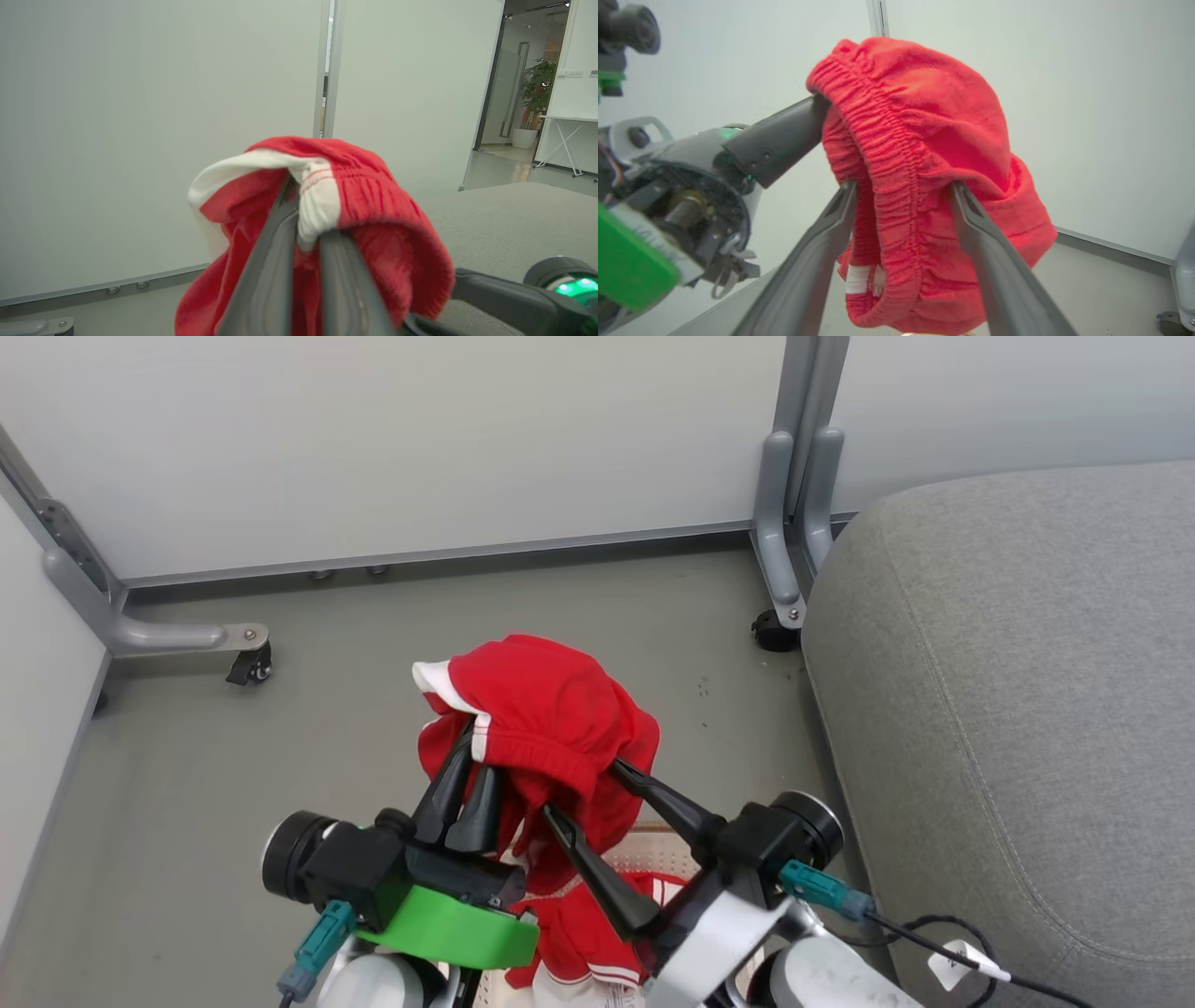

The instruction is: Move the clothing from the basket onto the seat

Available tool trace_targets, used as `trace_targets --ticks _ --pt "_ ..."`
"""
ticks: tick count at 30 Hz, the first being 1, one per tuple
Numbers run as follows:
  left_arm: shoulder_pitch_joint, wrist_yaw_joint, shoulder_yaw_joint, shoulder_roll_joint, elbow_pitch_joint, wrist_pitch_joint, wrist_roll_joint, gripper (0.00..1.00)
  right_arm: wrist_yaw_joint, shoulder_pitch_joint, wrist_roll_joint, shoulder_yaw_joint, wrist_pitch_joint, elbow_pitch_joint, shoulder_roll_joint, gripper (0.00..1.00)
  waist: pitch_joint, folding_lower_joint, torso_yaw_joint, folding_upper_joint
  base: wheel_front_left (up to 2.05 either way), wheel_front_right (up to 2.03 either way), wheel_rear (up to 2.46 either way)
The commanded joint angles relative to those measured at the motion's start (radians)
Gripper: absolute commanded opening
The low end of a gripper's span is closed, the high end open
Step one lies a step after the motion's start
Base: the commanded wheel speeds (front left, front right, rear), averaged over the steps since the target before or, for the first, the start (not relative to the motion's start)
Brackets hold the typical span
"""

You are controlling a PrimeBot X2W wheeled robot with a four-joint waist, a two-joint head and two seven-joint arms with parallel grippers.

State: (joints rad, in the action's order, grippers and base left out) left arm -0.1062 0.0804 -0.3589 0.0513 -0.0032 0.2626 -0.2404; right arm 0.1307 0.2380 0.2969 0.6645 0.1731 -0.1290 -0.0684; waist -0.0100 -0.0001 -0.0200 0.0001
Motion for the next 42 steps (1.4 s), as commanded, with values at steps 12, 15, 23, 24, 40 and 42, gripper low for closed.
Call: trace_targets --ticks 12,15,23,24,40,42 --pt "-0.018 0.001 -0.023 0.0 -0.01 0.003 -0.007 0.0 0.0 0.107 0.0 0.017 0.029 -0.149 0.017 0.47 0.004 0.0001 0.014 -0.0001 0.0 0.0 0.0" --pt "-0.019 0.001 -0.025 -0.001 -0.012 0.003 -0.01 0.0 0.0 0.123 0.02 0.021 0.034 -0.163 0.017 0.0 0.005 0.0001 0.013 -0.0001 0.0 0.0 0.0" --pt "-0.023 0.002 -0.029 -0.001 -0.012 0.003 -0.013 0.0 0.0 0.145 0.055 0.04 0.051 -0.185 0.017 0.0 0.006 0.0001 0.015 -0.0001 0.0 0.0 0.0" --pt "-0.021 0.001 -0.03 -0.001 -0.011 0.003 -0.014 0.0 0.0 0.147 0.059 0.041 0.053 -0.188 0.017 0.0 0.006 0.0001 0.015 -0.0001 0.0 0.0 0.0" --pt "-0.007 -0.001 -0.044 0.009 -0.026 0.002 0.013 1.0 0.0 0.162 0.1 0.037 0.08 -0.202 0.017 0.0 0.003 0.0001 0.006 -0.0001 0.0 0.0 0.0" --pt "0.004 0.0 -0.049 0.019 -0.031 -0.005 0.018 1.0 0.0 0.167 0.1 0.035 0.083 -0.206 0.017 0.0 0.002 0.0001 0.005 -0.0001 0.0 0.0 0.0"
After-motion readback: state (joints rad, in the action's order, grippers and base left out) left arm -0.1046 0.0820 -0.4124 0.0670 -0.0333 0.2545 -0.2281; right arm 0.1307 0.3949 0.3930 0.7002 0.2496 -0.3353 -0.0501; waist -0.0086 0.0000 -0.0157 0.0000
